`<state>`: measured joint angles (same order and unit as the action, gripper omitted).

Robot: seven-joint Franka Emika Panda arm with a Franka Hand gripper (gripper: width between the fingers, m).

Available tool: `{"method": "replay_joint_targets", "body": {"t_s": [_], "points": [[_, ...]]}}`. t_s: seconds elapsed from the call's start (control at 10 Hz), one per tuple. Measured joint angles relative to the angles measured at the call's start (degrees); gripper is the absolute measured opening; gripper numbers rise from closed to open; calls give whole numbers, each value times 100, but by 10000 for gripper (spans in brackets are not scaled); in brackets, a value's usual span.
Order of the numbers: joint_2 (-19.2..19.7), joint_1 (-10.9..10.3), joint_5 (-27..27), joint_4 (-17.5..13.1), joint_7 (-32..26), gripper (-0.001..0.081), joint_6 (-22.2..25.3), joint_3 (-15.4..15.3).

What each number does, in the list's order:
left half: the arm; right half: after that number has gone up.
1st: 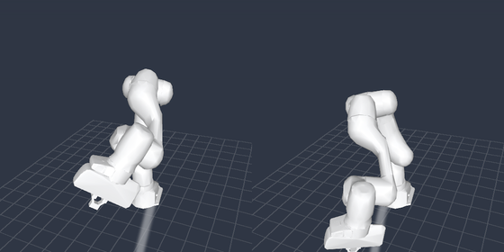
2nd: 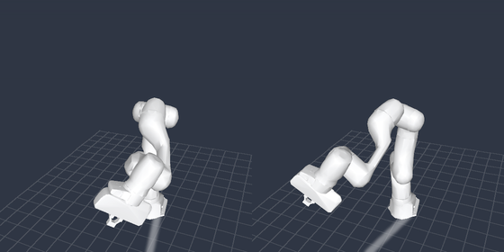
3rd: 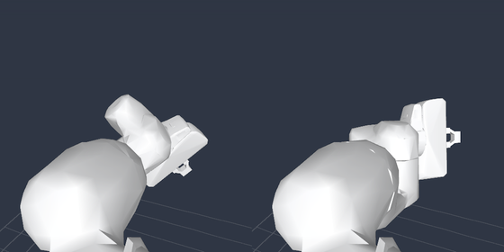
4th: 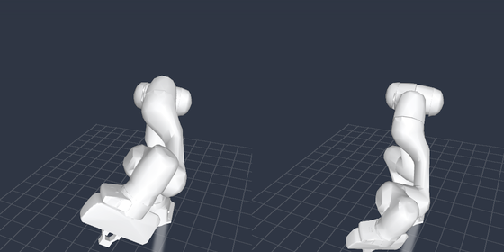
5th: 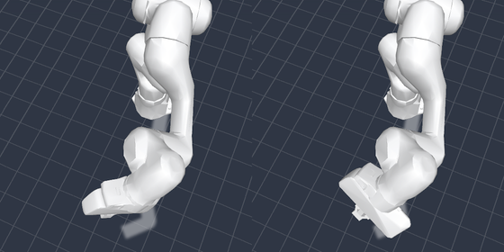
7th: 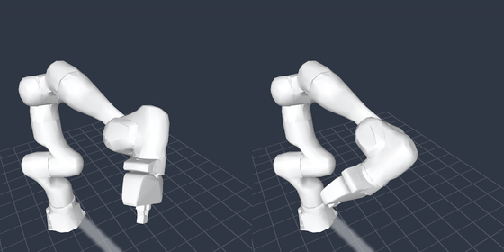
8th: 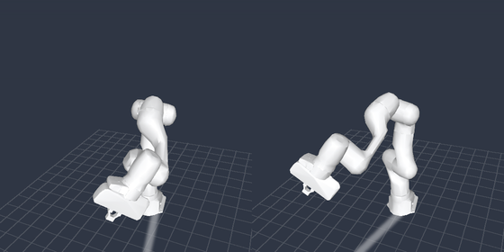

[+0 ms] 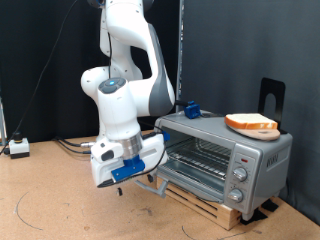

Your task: Make a piece of toast with the oven

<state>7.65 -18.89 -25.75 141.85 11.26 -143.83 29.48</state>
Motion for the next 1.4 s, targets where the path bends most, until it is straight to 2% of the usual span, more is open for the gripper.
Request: {"method": "replay_joint_targets", "body": {"t_s": [0.4,0.7,1.1,1.4], "points": [[717,86,-453,-230,-164,809,-235,-75],[1148,223,-880,-490,-404,809,-258,-255],[1330,377,-1020,-624,-572,809,-307,-326],[1291,558,-964,-599,-918,809,-352,-173]]}}
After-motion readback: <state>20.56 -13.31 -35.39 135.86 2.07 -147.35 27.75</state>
